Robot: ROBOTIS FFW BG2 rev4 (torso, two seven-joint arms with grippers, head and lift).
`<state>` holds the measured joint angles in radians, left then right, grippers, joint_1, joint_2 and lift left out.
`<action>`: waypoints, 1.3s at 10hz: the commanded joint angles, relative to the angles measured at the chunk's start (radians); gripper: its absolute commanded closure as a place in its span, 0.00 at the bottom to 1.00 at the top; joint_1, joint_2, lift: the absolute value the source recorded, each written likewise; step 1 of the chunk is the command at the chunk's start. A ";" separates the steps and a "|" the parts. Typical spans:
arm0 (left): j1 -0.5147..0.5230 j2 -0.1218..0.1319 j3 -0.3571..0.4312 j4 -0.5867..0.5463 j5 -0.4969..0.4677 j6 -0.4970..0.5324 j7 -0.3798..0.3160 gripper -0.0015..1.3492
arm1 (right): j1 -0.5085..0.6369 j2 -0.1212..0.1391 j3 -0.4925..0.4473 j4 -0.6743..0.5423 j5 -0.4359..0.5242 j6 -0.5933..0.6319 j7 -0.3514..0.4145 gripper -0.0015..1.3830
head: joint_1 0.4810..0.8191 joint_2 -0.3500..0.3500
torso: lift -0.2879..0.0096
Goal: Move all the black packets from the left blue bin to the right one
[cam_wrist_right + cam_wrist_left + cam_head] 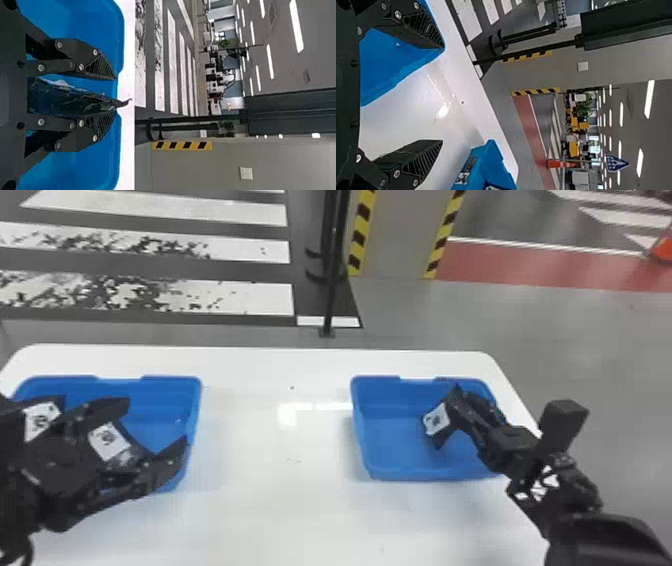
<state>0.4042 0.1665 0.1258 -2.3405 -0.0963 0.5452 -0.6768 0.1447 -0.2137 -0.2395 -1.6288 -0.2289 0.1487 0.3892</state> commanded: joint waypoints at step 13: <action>-0.333 0.008 0.100 0.422 -0.171 0.284 0.092 0.16 | 0.709 0.106 0.090 -0.760 0.119 -0.124 -0.024 0.18 | 0.63 0.78 | 0.50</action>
<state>0.1118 0.1679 0.2399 -1.9732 -0.2655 0.8262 -0.5846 0.8559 -0.1071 -0.1501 -2.3954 -0.1042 0.0235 0.3647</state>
